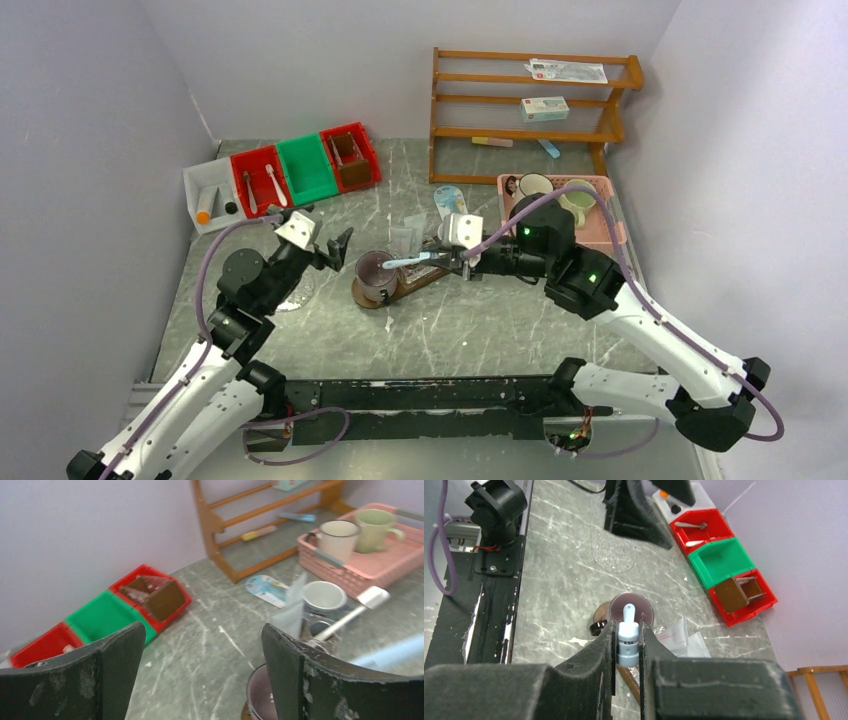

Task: Prepare toiletry sets of a toothbrush and toothpaste on the tray
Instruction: Pick up the toothbrush from the storage box, then place the toothbrush in the toothpaste holder.

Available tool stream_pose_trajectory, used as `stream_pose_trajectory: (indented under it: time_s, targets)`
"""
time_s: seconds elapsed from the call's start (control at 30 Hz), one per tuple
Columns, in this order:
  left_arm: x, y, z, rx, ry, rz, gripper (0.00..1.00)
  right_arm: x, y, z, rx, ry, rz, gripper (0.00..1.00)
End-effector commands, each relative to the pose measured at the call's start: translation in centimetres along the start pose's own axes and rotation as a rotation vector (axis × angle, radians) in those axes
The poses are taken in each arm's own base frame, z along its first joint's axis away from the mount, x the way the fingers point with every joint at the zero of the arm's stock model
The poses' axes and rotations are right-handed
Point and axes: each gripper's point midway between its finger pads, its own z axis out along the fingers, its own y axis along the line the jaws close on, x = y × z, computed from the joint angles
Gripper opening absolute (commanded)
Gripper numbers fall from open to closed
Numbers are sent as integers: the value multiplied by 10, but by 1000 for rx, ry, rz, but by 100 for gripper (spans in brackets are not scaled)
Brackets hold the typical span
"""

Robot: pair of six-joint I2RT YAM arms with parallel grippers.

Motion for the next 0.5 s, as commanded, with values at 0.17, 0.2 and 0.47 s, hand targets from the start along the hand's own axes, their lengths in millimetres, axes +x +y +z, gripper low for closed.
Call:
stream_pose_trajectory:
  time_s: [0.17, 0.2, 0.47]
  targets:
    - [0, 64, -13, -381, 73, -68, 97, 23, 8, 11, 117, 206, -61, 0]
    - [1, 66, -14, -398, 75, -77, 97, 26, 10, 11, 128, 219, -72, 0]
    - [11, 73, -12, -449, 133, -111, 97, 56, 11, 16, 185, 341, -102, 0]
